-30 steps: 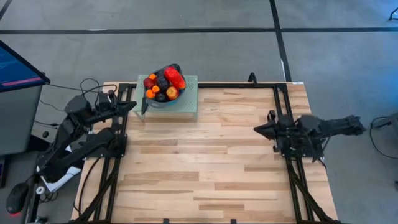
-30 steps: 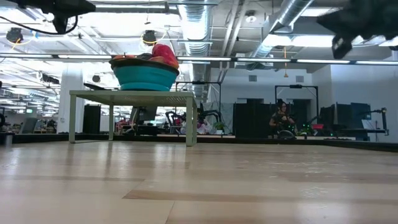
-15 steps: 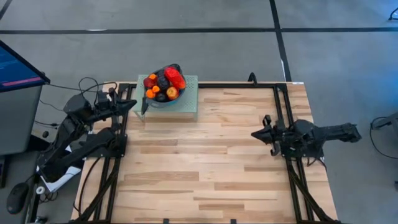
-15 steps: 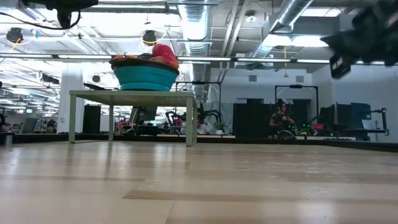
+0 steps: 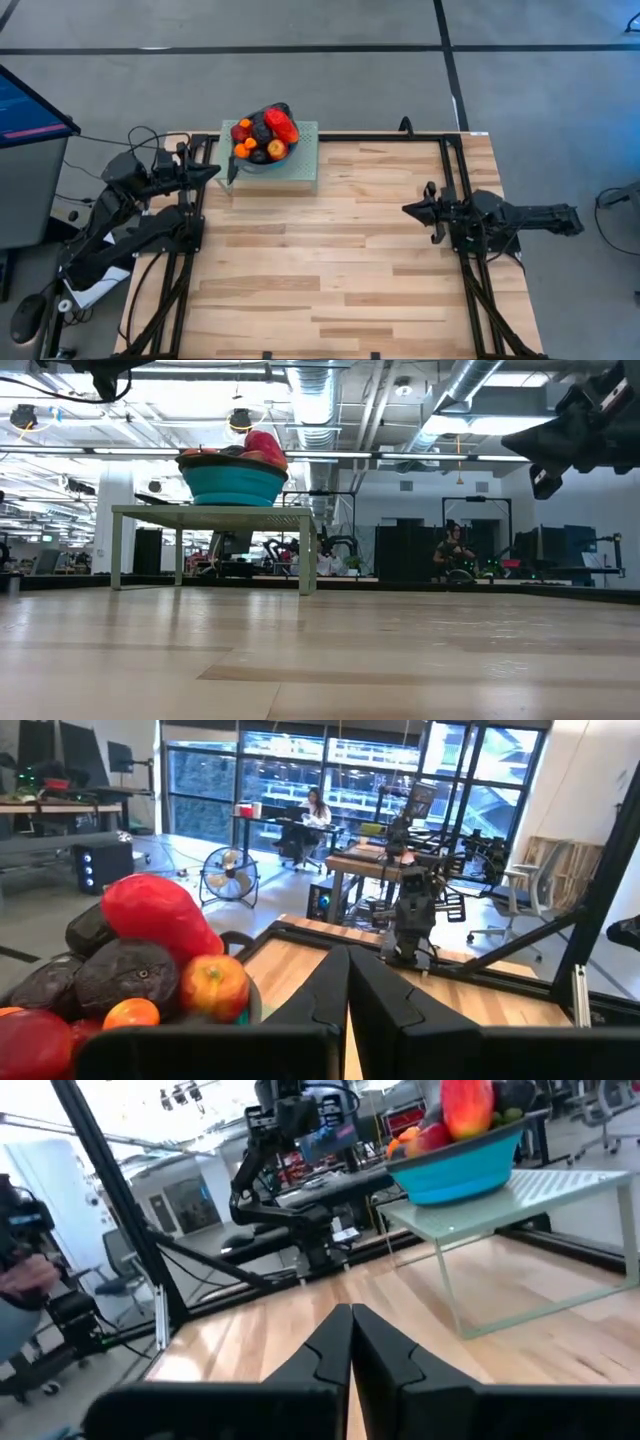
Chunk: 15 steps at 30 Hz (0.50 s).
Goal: Pick & Place Fruit
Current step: Return to Home Position
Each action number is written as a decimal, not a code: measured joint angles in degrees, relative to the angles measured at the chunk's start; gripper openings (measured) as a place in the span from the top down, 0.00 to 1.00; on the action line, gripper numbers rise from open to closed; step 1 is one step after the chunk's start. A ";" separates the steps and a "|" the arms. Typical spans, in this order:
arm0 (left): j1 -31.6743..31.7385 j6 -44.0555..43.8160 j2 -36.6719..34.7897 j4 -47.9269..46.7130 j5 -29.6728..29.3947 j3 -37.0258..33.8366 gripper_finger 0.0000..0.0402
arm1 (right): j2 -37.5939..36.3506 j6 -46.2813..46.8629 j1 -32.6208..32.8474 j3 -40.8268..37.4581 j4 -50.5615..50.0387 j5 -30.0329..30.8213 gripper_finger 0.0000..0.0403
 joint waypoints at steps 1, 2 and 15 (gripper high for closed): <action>0.00 0.02 0.00 0.00 0.02 0.00 0.99 | 0.00 0.17 0.00 0.00 -0.20 -0.02 0.99; 0.00 0.02 0.00 0.02 0.04 0.00 0.99 | 0.00 0.25 0.04 0.00 -1.18 -0.08 0.99; -6.85 1.02 -0.19 23.10 8.46 -17.36 0.99 | 0.76 -1.20 0.13 -0.04 -1.76 -1.38 0.99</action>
